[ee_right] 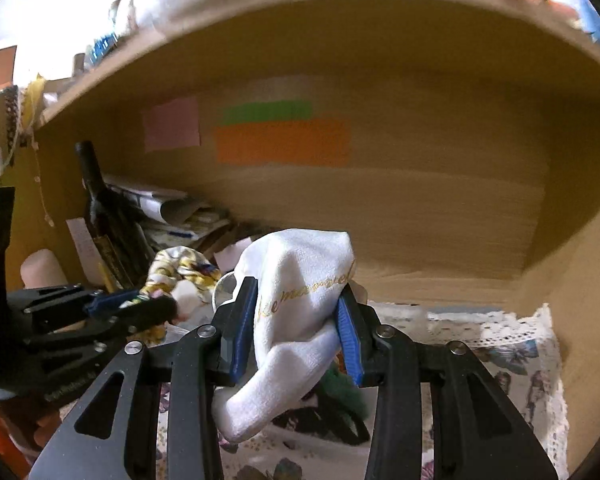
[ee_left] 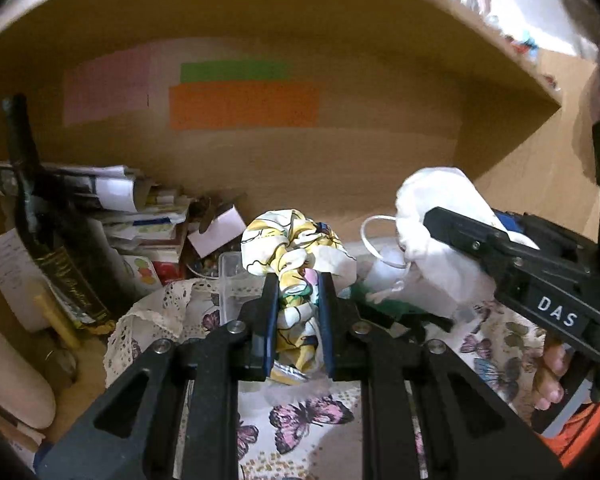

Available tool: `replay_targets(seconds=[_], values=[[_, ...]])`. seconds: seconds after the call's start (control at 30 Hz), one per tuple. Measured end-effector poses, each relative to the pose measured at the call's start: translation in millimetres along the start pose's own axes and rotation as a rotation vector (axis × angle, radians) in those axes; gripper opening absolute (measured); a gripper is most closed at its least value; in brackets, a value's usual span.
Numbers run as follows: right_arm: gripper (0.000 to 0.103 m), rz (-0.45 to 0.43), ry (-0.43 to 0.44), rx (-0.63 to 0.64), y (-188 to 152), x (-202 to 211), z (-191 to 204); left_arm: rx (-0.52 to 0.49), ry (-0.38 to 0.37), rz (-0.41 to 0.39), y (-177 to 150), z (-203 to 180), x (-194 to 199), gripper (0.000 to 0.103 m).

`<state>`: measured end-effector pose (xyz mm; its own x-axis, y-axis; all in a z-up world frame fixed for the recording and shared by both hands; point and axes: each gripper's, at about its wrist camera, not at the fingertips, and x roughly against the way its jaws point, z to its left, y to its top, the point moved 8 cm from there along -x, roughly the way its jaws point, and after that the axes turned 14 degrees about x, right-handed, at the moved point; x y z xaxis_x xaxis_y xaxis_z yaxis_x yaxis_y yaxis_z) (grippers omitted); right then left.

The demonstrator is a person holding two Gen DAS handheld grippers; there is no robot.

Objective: Organize soft objects
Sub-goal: 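Drop scrunchie into box with left gripper while right gripper drops white cloth in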

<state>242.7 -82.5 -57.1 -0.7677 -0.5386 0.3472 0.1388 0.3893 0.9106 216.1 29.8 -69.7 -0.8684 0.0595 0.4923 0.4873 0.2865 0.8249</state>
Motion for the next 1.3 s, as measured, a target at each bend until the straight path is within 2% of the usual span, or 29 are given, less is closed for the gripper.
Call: replay_targets(seconds=[0.23,0.37,0.6,0.67,0.8,0.93,1.07,1.13,1.3], values=[[0.035,0.105,0.011,0.005,-17,-49,-2,0.017,0.024,0.107,-13,15,-51,0.018],[0.035,0.174,0.054,-0.002,-34,-73,2,0.023,0.038,0.152,-24,21,-73,0.018],[0.036,0.286,0.045,0.024,-63,-102,2,0.027,0.041,0.171,-32,28,-93,0.023],[0.039,0.291,0.012,0.062,-65,-104,5,0.026,0.034,0.177,-32,29,-95,0.028],[0.042,0.299,0.0,0.08,-66,-100,8,0.028,0.039,0.189,-34,30,-96,0.039],[0.049,0.3,0.001,0.072,-61,-95,7,0.047,0.024,0.184,-32,31,-84,0.05],[0.062,0.255,0.003,0.061,-50,-75,5,0.041,0.017,0.133,-25,29,-65,0.052],[0.065,0.229,-0.001,0.057,-46,-63,5,0.035,0.016,0.106,-21,27,-54,0.058],[0.069,0.15,0.002,0.054,-32,-23,5,0.036,-0.013,0.036,-13,21,-19,0.061]])
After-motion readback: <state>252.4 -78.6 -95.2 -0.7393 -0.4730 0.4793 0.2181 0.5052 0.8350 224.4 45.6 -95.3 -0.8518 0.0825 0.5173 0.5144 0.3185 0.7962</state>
